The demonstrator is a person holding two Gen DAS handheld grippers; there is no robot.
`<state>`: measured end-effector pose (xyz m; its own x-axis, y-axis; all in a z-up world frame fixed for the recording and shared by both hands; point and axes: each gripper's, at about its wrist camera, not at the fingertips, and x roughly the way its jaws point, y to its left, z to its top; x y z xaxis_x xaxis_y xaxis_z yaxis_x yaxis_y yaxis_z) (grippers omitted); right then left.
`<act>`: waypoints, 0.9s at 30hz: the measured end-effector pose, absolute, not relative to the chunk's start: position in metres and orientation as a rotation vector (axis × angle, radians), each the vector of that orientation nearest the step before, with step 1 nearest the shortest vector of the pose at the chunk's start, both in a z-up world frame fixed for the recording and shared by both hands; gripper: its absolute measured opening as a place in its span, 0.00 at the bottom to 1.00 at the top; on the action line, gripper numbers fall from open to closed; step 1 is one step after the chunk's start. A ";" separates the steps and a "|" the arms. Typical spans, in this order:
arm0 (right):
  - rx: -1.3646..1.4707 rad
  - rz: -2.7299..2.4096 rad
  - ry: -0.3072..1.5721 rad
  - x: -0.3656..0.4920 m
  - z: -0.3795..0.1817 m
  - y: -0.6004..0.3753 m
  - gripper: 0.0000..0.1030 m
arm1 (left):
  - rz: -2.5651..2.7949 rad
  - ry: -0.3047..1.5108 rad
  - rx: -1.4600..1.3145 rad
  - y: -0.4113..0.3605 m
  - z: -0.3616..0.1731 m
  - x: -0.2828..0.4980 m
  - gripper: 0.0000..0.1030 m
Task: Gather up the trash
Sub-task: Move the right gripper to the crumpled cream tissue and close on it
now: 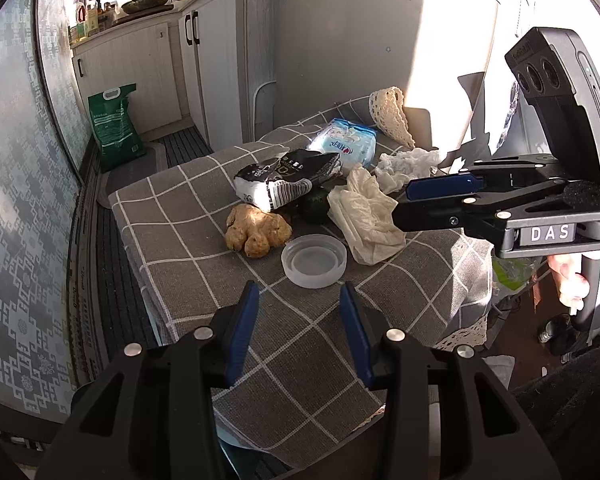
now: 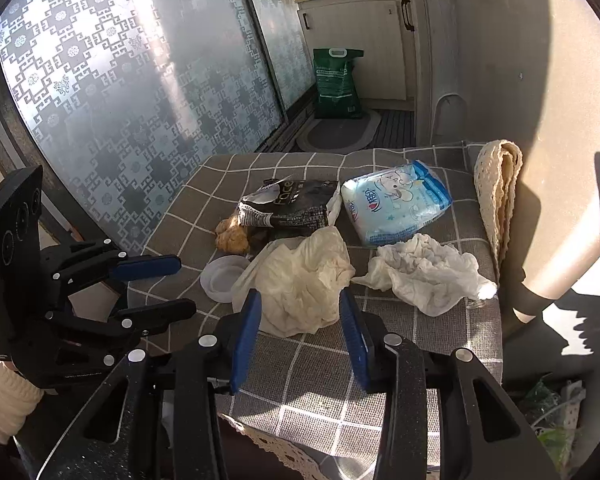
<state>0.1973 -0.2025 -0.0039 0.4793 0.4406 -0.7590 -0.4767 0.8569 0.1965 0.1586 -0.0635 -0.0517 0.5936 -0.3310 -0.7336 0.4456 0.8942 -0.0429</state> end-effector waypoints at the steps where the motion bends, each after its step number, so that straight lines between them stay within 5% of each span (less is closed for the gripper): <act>1: -0.039 0.561 0.915 0.199 -0.005 -0.202 0.39 | -0.452 0.820 0.148 -0.064 -0.052 0.160 0.44; 19: -0.037 0.538 0.939 0.217 -0.024 -0.202 0.17 | -0.455 0.840 0.182 -0.084 -0.056 0.179 0.41; 27: -0.034 0.524 0.874 0.205 -0.004 -0.218 0.16 | -0.450 0.849 0.185 -0.090 -0.059 0.184 0.41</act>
<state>0.2051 -0.2180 -0.0040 0.5241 0.4244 -0.7384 -0.4516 0.8736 0.1816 0.1838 -0.0897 -0.0587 0.5741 -0.3096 -0.7580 0.4543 0.8907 -0.0198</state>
